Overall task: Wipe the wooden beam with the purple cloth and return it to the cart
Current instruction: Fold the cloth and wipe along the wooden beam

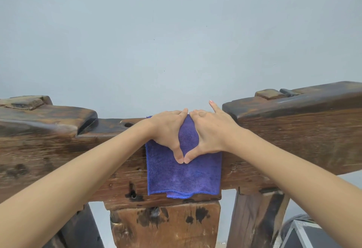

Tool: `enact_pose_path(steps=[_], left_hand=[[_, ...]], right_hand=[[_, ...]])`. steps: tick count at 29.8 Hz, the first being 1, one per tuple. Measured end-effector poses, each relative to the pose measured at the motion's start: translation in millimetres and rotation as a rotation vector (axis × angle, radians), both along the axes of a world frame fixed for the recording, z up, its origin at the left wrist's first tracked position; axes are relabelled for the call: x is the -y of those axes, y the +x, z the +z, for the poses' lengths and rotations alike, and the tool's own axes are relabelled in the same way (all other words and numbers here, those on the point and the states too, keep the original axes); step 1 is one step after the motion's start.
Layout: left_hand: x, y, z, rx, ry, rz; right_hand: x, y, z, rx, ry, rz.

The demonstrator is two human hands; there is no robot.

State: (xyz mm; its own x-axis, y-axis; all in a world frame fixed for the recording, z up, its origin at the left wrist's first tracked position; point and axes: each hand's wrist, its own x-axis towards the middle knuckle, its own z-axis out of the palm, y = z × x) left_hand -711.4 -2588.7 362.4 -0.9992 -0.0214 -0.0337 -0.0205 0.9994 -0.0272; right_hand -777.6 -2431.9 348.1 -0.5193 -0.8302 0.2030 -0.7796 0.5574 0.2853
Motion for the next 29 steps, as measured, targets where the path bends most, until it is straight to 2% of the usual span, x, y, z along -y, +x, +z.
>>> enact_pose_path(steps=[6,15,18,29], left_hand=[[-20.7,-13.2,2.1,0.011,0.003,-0.018],[-51.4,-33.4,1.3,0.003,0.022,-0.068],[-62.1,-42.1,2.8,-0.003,0.045,-0.089],[-67.8,-42.2,1.1,-0.059,0.059,-0.133]], right_hand=[[-15.1,-6.1,2.7,-0.099,0.042,-0.007],[-43.3,-3.1,14.9,-0.244,0.191,-0.124],[-53.8,-1.7,17.5,-0.242,0.217,-0.138],[-63.1,2.2,4.2,-0.245,0.138,-0.079]])
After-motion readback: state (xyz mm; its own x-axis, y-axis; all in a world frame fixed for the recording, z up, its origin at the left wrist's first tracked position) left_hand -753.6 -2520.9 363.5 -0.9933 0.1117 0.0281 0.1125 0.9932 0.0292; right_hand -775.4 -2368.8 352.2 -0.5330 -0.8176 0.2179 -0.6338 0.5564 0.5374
